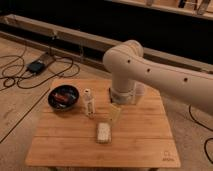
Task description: Move the arm in a circular motion
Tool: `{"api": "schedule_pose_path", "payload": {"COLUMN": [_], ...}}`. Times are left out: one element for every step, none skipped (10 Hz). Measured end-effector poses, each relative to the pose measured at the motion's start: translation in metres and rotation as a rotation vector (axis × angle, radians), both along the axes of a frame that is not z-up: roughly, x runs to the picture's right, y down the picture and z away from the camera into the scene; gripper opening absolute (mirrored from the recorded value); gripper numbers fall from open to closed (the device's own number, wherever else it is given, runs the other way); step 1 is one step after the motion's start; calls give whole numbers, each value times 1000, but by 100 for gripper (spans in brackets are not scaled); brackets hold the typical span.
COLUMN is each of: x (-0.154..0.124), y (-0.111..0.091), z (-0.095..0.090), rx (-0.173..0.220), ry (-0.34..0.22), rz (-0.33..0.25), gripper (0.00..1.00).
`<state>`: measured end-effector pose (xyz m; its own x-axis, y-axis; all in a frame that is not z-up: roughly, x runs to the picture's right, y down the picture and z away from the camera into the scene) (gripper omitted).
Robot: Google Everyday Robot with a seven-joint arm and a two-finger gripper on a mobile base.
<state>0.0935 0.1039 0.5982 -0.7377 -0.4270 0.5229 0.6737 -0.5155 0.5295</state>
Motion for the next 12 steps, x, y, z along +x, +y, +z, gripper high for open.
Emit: {"api": "schedule_pose_path", "payload": {"x": [27,46,61,72,77,80,76,67,53,32,17,-3], "y": [-7,-17,-29,-43,-56,-74,-89,-100,-110,-117,-121,-121], "z": [5,12,23,37,50,71,88,102,116,129,136,142], "rx": [15,32,46,61,71,83,92,93,90,86,84,79], "ry": [55,99,136,164,180,198,203,196,177,150,133,109], "rz": [41,68,96,112,125,140,150,159,161,153,140,117], "gripper": [80,80,80,80,80,80,80,80,80,80,80,80]}}
